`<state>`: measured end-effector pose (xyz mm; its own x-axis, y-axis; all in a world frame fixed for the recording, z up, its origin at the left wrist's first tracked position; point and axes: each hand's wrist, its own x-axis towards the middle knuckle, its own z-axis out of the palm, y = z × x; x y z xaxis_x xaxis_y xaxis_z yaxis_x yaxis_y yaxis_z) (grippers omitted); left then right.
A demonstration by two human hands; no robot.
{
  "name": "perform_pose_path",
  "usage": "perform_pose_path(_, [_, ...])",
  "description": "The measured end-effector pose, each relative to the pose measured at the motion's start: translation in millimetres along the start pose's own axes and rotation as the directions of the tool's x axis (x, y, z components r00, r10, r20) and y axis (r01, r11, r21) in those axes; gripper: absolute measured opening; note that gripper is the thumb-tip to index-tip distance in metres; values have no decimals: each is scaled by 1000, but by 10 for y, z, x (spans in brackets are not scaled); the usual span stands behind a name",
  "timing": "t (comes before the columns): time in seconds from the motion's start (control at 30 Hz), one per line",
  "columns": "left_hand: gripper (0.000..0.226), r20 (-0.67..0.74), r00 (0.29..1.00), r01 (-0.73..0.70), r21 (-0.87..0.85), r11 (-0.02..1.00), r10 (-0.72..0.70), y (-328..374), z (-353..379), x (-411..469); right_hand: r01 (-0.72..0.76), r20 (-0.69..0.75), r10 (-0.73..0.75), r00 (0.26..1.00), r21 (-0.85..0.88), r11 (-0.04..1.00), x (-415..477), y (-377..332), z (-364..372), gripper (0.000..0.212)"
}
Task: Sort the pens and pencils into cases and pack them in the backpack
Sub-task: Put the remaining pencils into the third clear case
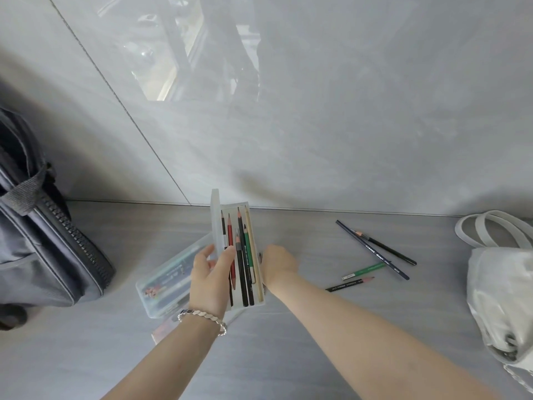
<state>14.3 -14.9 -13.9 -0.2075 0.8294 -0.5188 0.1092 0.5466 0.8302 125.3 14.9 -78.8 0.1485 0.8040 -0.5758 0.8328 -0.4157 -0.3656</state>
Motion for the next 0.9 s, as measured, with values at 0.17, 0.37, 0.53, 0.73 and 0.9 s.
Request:
perform_pose_path(0.17, [70, 21, 1000, 13, 20, 1000, -14, 19, 22, -82, -16, 3, 16, 1000, 211, 977, -23, 198, -118, 25])
perform_pose_path(0.37, [53, 70, 997, 9, 63, 998, -14, -35, 199, -123, -132, -184, 225, 957, 416, 900, -357, 902, -260, 10])
perform_pose_path(0.53, [52, 116, 993, -9, 113, 994, -4, -46, 365, -246, -165, -246, 220, 944, 225, 960, -490, 1407, -121, 9])
perform_pose_path(0.73, [52, 131, 991, -13, 173, 985, -10, -51, 397, -366, -181, -298, 233, 926, 190, 965, -572, 1511, 22, 19])
perform_pose_path(0.9, [55, 153, 987, 16, 208, 978, -49, -129, 396, -403, -273, -308, 309, 900, 154, 949, -613, 1515, -51, 27])
